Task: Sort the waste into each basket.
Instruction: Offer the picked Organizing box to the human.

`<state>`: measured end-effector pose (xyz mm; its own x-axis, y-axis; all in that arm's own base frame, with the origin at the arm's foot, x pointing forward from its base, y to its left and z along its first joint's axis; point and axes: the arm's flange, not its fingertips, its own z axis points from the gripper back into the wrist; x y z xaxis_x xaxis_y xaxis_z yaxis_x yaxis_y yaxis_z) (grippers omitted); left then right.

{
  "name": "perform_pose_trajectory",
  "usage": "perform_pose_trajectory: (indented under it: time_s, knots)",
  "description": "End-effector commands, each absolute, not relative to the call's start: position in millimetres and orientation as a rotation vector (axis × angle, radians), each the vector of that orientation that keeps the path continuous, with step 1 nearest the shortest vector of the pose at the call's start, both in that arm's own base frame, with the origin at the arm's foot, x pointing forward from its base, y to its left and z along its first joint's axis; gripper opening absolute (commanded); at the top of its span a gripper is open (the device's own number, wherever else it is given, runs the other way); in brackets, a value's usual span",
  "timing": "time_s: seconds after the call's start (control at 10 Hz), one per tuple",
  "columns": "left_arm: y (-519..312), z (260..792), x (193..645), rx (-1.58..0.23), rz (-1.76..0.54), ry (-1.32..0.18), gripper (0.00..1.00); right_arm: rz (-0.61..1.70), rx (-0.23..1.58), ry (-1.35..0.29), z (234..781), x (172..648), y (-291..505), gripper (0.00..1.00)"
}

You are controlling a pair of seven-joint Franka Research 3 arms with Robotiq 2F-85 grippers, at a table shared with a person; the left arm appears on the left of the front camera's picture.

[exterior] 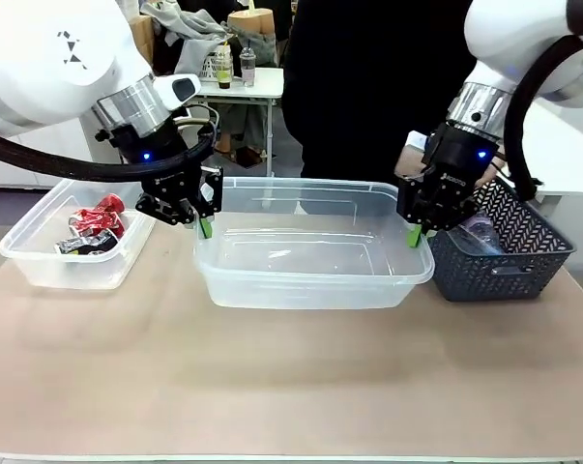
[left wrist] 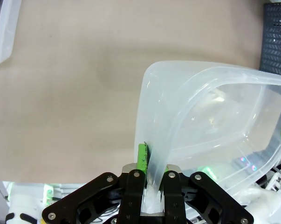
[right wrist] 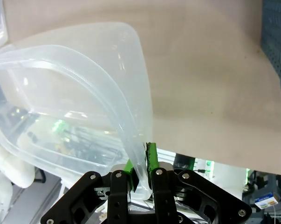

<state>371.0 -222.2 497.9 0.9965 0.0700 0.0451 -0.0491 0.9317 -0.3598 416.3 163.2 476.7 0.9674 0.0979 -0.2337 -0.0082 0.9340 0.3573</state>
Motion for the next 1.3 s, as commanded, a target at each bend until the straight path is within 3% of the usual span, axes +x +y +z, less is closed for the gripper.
perform_pose_trajectory:
  time_s: [0.0,1.2]
  knots:
    - [-216.7,502.5,370.8,-0.374,0.082,-0.074,0.0,0.048,0.361,0.252,477.0,416.3,160.9,0.0]
    - [-216.7,502.5,370.8,-0.374,0.082,-0.074,0.0,0.048,0.361,0.252,477.0,416.3,160.9,0.0]
